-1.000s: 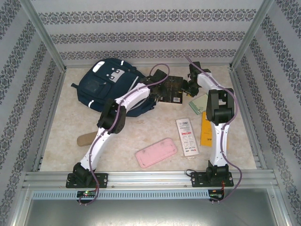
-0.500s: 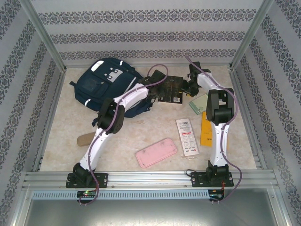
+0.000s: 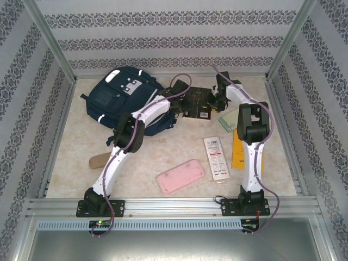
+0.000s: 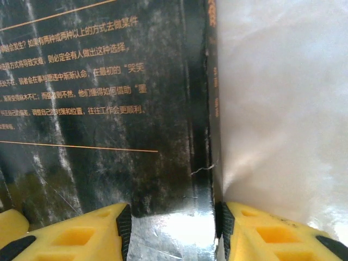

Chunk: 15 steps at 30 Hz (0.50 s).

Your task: Pack the student bag

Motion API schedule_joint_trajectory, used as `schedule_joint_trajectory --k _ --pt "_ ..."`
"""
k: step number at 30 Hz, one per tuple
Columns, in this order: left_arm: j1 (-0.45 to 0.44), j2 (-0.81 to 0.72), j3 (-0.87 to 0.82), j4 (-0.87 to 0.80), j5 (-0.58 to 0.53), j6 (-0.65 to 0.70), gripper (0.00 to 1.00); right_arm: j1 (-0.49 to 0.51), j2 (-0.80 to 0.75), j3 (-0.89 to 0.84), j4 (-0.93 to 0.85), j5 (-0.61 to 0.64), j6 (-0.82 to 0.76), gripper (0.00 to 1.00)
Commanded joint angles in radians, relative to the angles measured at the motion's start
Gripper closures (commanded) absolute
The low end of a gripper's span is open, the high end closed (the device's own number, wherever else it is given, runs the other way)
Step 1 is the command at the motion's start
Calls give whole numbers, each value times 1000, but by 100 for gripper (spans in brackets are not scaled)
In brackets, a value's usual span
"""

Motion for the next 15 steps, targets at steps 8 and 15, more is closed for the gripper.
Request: schedule_joint_trajectory --k 8,15 --pt "6 65 27 -57 121 11 70 8 -137 -202 385 -531 213 54" --pt "16 66 36 -72 149 35 70 -25 -188 -314 638 -645 377 57"
